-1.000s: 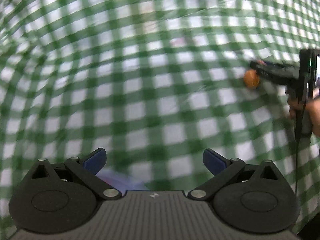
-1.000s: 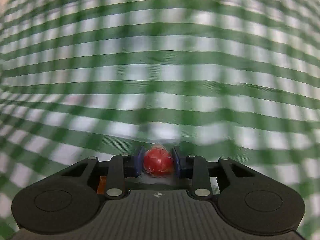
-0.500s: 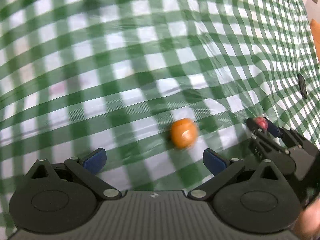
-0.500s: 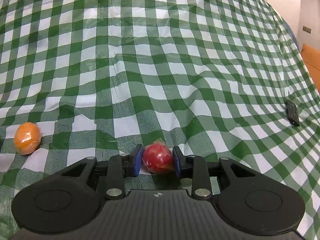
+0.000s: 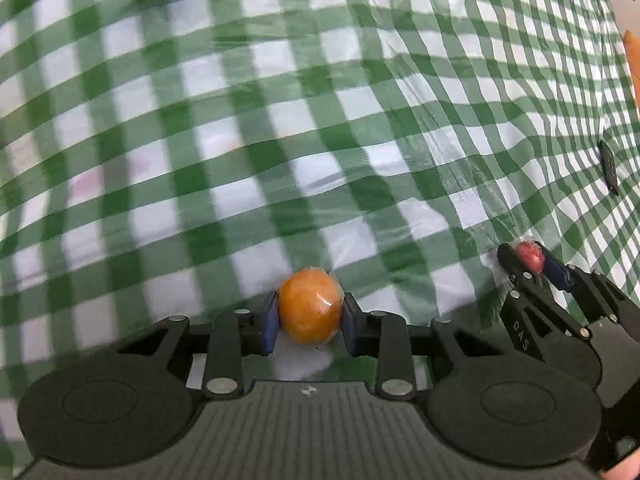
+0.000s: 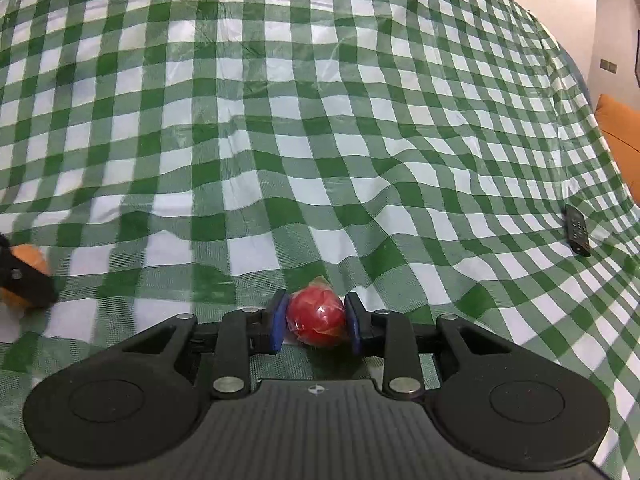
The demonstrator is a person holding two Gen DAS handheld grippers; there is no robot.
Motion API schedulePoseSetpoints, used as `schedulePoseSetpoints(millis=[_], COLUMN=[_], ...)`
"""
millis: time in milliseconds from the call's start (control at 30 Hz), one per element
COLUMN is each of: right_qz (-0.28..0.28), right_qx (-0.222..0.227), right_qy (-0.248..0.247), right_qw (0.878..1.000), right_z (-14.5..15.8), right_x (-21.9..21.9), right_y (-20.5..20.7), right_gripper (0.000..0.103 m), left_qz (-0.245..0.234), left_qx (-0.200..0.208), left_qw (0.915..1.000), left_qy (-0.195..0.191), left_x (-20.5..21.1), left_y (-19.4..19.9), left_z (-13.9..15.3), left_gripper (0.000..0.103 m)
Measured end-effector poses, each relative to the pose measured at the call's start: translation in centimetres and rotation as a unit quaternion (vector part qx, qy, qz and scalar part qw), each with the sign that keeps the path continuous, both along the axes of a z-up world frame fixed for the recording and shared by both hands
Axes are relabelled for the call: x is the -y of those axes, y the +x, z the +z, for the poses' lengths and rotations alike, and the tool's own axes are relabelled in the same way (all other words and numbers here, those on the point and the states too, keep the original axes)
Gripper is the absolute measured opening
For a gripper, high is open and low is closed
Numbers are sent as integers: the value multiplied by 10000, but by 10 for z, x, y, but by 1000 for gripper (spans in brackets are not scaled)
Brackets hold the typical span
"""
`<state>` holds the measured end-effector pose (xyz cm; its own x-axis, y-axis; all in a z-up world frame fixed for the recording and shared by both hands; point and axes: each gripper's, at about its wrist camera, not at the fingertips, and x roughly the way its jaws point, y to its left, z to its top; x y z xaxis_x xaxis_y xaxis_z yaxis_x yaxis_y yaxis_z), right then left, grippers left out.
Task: Organize fruits
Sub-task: 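Grasp a small orange with the left tool while the right tool grasps a red wrapped fruit, then carry the orange and red wrapped fruit over the blue plate with both tools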
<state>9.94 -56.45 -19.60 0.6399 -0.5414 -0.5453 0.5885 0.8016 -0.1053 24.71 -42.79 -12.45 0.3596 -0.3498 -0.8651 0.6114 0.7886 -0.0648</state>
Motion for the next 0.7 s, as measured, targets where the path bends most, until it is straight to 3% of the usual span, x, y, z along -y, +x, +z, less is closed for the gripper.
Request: schedulePoseSetpoints(millis=[200, 433, 533, 700], right_qz=[405, 1352, 1922, 2964], right_qx=[337, 334, 141, -146], right_qy=[294, 658, 870, 1001], right_qw=[9982, 9881, 9774, 9497], right_z=[42, 86, 100, 125], right_x=[-39, -143, -193, -277], right_y=[-19, -84, -110, -143], right_gripper=[31, 31, 31, 32], left_qz=[285, 982, 1270, 1668], left_qx=[305, 204, 186, 212], left_qw=[9985, 9920, 9885, 9833], left_qy=[346, 764, 801, 698], left_x=[-92, -221, -271, -334], left_y=[-50, -122, -151, -189], left_z=[43, 83, 98, 115], left_gripper=[35, 35, 35, 35])
